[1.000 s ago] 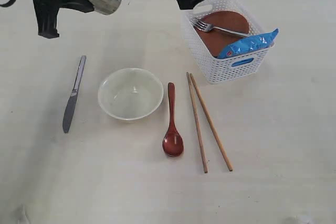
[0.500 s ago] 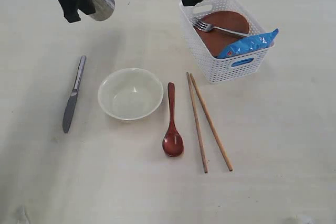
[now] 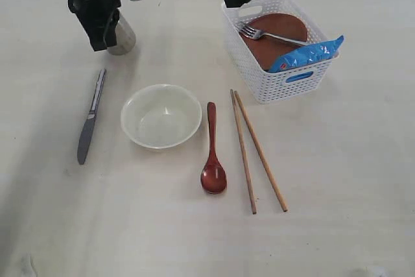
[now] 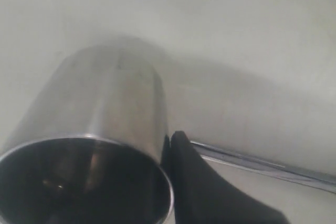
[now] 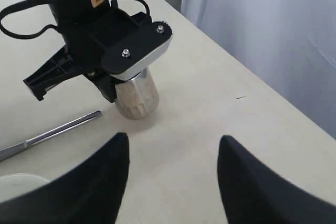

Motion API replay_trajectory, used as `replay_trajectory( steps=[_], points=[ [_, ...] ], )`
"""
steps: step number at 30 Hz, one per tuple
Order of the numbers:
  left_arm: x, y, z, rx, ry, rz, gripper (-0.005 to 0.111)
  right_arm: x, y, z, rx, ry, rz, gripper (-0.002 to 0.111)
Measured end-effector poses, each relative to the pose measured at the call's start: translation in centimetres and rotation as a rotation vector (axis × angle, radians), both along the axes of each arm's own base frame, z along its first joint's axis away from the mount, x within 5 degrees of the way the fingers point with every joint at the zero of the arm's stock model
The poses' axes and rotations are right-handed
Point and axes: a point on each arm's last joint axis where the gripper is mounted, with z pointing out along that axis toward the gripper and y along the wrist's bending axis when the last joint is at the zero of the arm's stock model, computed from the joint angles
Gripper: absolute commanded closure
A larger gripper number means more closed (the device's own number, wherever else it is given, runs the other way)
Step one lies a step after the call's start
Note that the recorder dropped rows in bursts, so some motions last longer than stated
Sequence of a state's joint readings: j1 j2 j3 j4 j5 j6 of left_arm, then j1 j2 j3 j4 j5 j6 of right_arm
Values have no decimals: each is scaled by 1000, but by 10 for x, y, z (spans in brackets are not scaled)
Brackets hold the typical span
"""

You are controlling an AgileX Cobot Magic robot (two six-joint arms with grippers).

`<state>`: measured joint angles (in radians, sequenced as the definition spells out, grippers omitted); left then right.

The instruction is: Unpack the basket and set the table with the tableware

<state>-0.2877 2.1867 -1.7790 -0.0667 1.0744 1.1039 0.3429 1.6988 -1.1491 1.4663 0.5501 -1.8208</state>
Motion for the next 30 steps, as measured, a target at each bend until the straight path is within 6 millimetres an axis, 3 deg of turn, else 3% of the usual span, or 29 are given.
replay_trajectory(
  steps=[11,19,30],
  points=[
    [-4,-14,-6,14,15,-26,102,0,0,0,1,1,-1,59],
    [-4,-14,-6,31,8,-16,67,0,0,0,1,1,-1,59],
    [2,-12,-5,39,-47,55,42,0,0,0,1,1,-1,59]
  ],
)
